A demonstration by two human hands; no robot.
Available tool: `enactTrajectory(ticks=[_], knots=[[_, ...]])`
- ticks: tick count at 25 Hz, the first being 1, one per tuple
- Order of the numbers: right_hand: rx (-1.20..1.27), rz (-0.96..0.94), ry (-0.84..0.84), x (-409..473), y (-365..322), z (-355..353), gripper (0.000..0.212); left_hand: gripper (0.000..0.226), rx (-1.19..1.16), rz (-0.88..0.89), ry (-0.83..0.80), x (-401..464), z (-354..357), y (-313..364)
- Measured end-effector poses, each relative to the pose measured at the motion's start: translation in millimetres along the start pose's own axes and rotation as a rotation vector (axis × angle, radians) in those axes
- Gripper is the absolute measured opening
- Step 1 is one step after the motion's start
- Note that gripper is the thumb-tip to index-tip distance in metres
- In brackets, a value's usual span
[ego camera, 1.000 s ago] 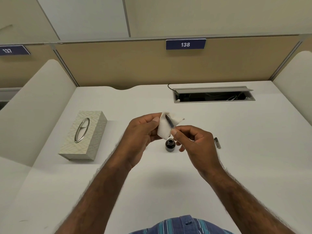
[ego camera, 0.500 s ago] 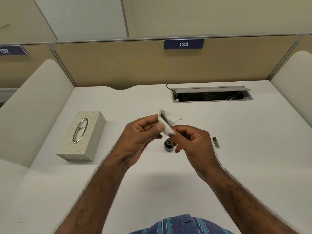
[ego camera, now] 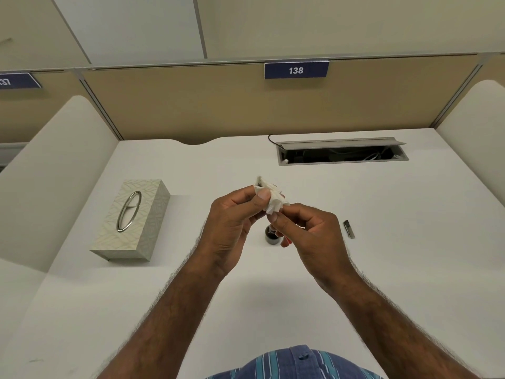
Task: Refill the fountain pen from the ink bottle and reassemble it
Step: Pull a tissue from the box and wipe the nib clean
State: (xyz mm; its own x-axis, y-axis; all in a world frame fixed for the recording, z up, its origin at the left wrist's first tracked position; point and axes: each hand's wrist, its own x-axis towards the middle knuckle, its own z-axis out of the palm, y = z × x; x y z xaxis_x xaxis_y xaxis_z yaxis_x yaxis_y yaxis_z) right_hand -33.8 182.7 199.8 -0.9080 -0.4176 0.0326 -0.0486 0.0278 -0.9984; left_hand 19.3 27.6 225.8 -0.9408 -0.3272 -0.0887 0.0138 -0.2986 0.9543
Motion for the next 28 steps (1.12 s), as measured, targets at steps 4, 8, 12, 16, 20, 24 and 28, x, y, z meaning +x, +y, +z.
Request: enactTrajectory(ticks=[4,8,12,16,20,24,28], knots=[[0.005,-0.013,-0.001,-1,0,2,0.015,0.023,-0.089,-0.002,0.05,-2,4,0],[0.023,-0.009,-0.008,-2,2,3,0.01,0.025,-0.141,0.005,0.124,-1,8,1],[0.069,0.031,-0.032,-7,7,3,0.01,0.021,-0.058,0.049,0.154,4,3,4],[0.113,0.044,-0.047,-10,8,-3,0.009,0.026,-0.036,0.097,0.16,6,3,4],[0.16,0.099,-0.043,-15,9,-9,0.008,0.016,-0.126,0.128,0.193,16,-6,10],[0.221,0.144,0.017,-17,8,-21,0.012,0.022,-0.224,0.095,0.179,25,-19,10],[0.241,0.147,0.063,-19,6,-35,0.013,0.031,-0.002,-0.029,0.121,20,-16,-6]])
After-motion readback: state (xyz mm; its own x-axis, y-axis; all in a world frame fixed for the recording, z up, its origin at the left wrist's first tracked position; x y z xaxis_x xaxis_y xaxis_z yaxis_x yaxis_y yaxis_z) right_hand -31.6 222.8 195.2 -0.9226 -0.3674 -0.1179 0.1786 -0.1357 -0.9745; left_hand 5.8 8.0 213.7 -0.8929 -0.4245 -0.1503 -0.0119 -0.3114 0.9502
